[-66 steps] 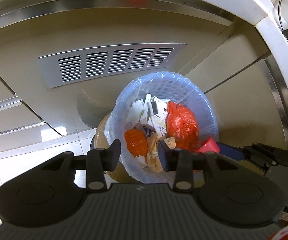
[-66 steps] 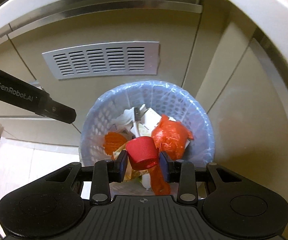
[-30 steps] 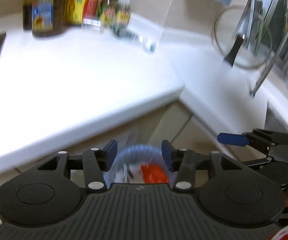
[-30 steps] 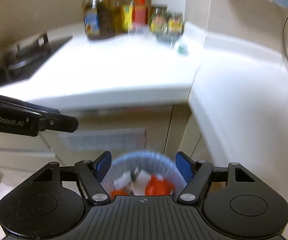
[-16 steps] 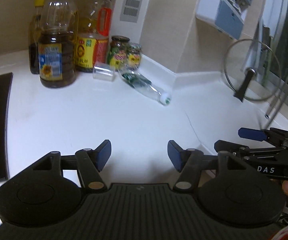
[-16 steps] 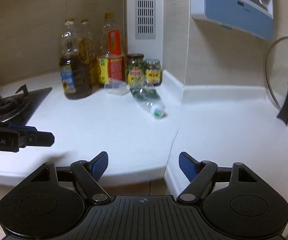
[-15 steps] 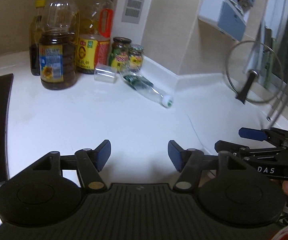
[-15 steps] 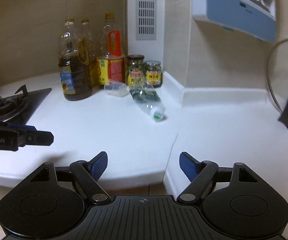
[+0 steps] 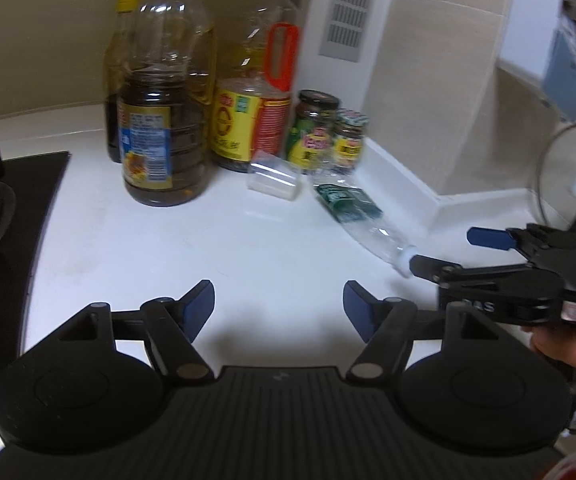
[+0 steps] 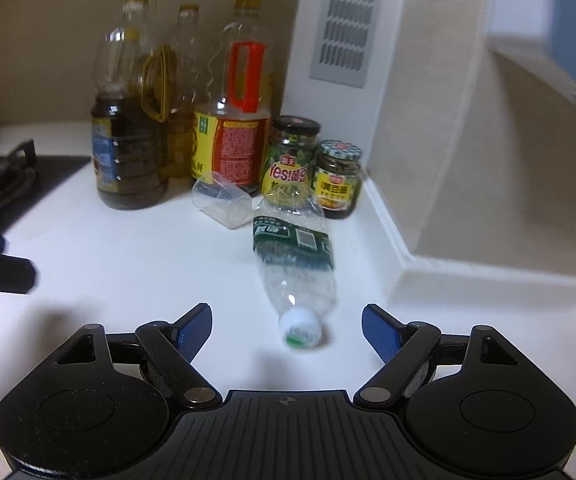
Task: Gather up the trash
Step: 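Raise both grippers back up to the counter, then grasp the crushed water bottle with the right gripper while the left gripper grasps the clear cup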
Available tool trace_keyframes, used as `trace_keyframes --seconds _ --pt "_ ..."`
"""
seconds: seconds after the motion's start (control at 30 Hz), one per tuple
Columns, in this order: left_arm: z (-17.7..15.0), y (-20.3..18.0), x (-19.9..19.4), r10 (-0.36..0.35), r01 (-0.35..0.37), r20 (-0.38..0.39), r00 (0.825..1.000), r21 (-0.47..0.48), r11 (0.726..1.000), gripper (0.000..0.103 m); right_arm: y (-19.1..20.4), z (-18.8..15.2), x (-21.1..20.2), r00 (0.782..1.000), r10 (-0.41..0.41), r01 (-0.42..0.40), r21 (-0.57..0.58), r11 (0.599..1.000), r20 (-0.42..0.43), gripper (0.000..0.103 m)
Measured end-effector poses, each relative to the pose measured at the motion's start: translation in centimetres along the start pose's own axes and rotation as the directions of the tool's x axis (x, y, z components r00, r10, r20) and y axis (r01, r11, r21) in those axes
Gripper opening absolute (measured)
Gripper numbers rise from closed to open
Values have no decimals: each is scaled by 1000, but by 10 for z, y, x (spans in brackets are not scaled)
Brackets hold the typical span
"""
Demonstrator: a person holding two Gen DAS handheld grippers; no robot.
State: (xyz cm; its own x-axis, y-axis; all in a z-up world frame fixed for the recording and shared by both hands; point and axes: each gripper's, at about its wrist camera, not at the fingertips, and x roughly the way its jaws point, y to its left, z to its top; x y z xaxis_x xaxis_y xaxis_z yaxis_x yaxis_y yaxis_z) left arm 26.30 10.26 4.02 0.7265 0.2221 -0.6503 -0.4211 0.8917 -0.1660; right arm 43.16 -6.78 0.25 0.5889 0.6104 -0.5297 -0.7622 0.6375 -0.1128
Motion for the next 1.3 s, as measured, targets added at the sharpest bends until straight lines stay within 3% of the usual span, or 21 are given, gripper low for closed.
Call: trace_keyframes --seconds 0.23,0.43,0.53,0.6,0.7,0.77,0.87,1.0,1.3 --pt "26 14 43 37 -33 -43 998 86 996 68 21 19 56 999 -26 22 -107 994 -30 81" --pt "50 29 81 -17 24 -60 998 128 991 71 36 32 102 992 -102 91 -144 985 -71 78" --pt "58 36 96 -43 51 -66 997 124 991 72 38 33 124 985 -137 122 -136 983 -103 71" --pt "61 40 105 -72 81 -76 995 114 990 72 35 32 131 980 -151 135 -121 983 -126 61" --pt "64 40 117 -92 102 -84 992 134 986 72 30 30 136 978 -167 153 -108 982 -129 56" --pt "67 42 124 -101 112 -85 991 130 985 72 30 31 138 978 -165 147 -134 980 -128 43" --pt "71 41 132 -110 120 -77 991 128 985 72 32 30 132 981 -159 138 -177 975 -110 30" --pt "75 34 143 -121 128 -61 991 143 981 80 26 31 120 986 -128 111 -147 983 -110 30" --pt "81 6 173 -90 93 -23 996 199 976 84 1 30 88 991 -83 76 -68 995 -107 29"
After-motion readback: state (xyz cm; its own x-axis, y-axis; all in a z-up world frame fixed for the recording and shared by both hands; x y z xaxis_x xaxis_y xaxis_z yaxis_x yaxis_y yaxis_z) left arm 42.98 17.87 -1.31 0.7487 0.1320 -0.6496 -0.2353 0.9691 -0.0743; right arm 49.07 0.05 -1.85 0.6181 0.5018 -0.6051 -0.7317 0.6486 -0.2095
